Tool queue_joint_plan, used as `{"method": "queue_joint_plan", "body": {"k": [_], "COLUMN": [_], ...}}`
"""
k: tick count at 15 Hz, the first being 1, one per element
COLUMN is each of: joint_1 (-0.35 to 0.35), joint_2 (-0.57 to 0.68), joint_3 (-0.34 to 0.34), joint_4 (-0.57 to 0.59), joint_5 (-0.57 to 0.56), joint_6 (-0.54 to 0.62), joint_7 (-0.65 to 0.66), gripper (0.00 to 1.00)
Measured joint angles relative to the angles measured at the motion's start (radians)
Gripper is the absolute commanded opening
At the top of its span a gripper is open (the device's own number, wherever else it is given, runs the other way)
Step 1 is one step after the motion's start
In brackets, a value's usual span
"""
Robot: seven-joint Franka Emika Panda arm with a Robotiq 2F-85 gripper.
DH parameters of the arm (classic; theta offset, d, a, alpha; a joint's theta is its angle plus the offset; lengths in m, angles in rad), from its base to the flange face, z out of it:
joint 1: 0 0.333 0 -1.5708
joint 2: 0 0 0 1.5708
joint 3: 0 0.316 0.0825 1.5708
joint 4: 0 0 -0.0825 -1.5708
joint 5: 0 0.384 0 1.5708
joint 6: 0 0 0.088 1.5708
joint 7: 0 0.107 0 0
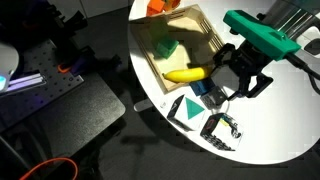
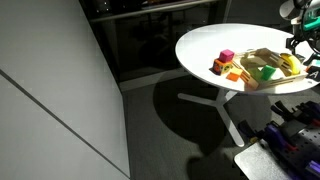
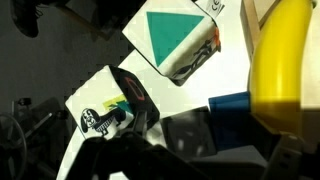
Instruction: Put the banana on the tray then stack the green blocks
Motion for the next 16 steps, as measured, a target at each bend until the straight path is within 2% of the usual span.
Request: {"method": "queue_joint_plan", "body": {"k": [7, 16], "joint_1": [0.013, 0.013], "joint_2": [0.009, 0.012], "joint_3": [0.014, 0.021], "joint_4": [0.042, 0.075], "joint_5": [-0.008, -0.008], "joint_6": [-0.084, -0.094], "joint_7": [0.0, 0.0], "gripper": [1.0, 1.0]}}
